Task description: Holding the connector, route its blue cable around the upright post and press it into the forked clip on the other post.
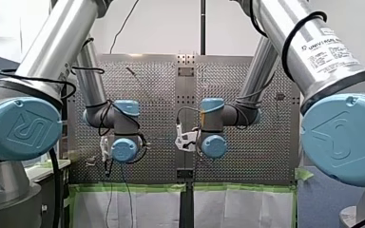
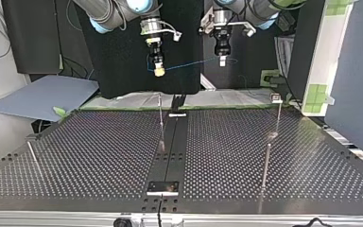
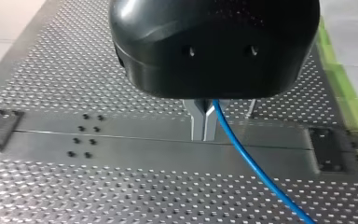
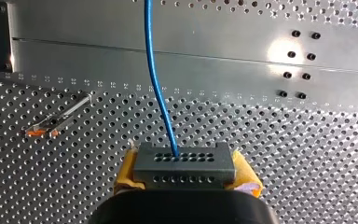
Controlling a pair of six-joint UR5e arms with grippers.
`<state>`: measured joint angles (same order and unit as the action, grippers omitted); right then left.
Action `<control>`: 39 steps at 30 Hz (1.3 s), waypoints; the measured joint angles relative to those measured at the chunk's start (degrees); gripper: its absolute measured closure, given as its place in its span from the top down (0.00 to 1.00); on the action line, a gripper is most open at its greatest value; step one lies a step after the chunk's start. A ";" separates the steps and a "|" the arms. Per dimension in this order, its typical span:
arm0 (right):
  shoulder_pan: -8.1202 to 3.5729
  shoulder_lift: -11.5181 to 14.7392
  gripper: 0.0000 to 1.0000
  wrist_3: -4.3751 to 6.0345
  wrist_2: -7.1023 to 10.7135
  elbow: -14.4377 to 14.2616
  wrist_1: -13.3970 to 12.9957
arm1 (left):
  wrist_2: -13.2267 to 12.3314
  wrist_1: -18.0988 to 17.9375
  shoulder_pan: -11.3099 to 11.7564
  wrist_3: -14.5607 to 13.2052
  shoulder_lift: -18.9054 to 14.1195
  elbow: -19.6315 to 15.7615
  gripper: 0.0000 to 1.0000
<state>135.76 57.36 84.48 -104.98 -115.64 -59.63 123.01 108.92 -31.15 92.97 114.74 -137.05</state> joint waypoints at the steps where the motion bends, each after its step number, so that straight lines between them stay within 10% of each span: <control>1: 0.00 0.00 0.00 0.00 -0.02 0.00 -0.02 | -0.08 0.21 0.03 -0.02 0.33 -0.01 0.00; 19: 0.08 0.09 0.00 0.12 -0.19 -0.03 0.06 | -0.28 0.78 0.10 -0.07 1.66 -0.04 0.00; 39: 0.51 0.44 0.00 0.79 -7.33 -0.16 6.73 | -0.28 0.78 0.10 -0.07 1.65 -0.04 0.00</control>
<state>136.28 57.80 85.27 -112.31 -115.80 -52.90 122.73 109.70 -31.05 92.90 116.39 -137.09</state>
